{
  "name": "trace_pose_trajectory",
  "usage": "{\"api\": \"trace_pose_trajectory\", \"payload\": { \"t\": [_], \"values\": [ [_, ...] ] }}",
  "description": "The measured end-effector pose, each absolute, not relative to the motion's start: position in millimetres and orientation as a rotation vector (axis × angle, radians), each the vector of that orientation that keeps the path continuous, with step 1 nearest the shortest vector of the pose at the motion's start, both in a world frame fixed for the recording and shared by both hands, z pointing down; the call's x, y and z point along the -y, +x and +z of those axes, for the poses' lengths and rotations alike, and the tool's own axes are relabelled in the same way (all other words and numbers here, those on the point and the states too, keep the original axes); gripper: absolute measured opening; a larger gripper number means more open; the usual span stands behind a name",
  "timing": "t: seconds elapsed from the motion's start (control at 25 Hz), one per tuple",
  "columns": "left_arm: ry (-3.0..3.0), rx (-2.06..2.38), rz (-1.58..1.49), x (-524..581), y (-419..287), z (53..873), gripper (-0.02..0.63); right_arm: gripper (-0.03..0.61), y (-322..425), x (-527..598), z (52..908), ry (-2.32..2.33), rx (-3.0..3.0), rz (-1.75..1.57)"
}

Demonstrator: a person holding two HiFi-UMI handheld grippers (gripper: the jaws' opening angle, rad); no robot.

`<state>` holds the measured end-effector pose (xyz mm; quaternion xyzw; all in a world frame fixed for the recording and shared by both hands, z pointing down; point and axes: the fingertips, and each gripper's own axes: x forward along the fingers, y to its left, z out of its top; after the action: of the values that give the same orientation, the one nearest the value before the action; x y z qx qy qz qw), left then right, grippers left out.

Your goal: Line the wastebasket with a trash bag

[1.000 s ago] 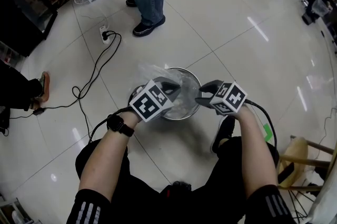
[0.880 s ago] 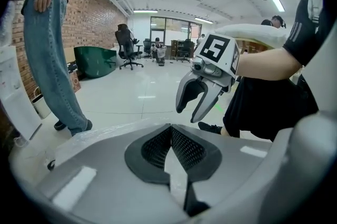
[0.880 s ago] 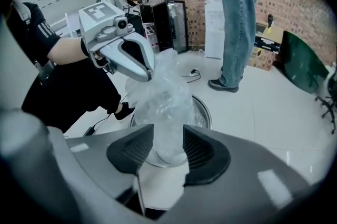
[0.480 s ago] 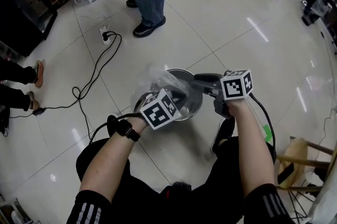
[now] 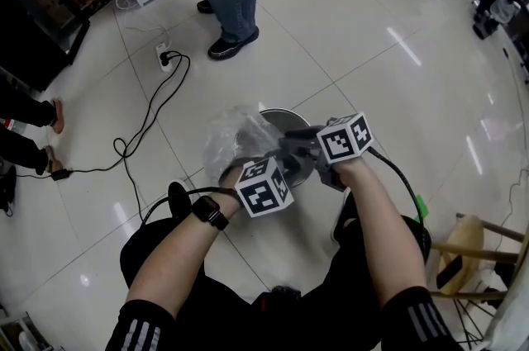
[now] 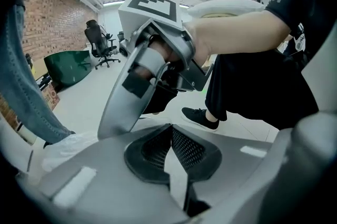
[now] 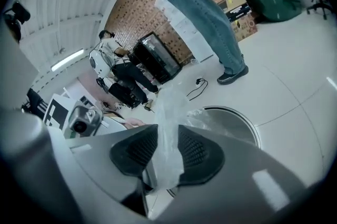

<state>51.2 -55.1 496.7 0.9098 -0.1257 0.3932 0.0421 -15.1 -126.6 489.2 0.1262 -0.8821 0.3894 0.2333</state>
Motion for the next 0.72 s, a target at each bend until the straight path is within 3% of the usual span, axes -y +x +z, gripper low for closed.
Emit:
{"api": "trace_pose_trajectory", "payload": {
  "t": [0.08, 0.12, 0.4, 0.72],
  "values": [
    [2.786, 0.385, 1.209, 55, 50, 497, 0.0, 0.018, -13, 129, 490, 0.37, 2.417, 1.032],
    [2.786, 0.388, 1.21, 56, 49, 496, 0.005, 0.006, -12, 131, 489, 0.386, 2.42, 1.019],
    [2.807, 0.374, 1.172, 56, 38, 481, 0.138, 0.006, 5, 149, 476, 0.517, 2.463, 0.901],
    [2.824, 0.477, 1.154, 63, -7, 448, 0.19, 0.006, 38, 157, 475, 0.614, 2.397, 0.757]
  ]
}}
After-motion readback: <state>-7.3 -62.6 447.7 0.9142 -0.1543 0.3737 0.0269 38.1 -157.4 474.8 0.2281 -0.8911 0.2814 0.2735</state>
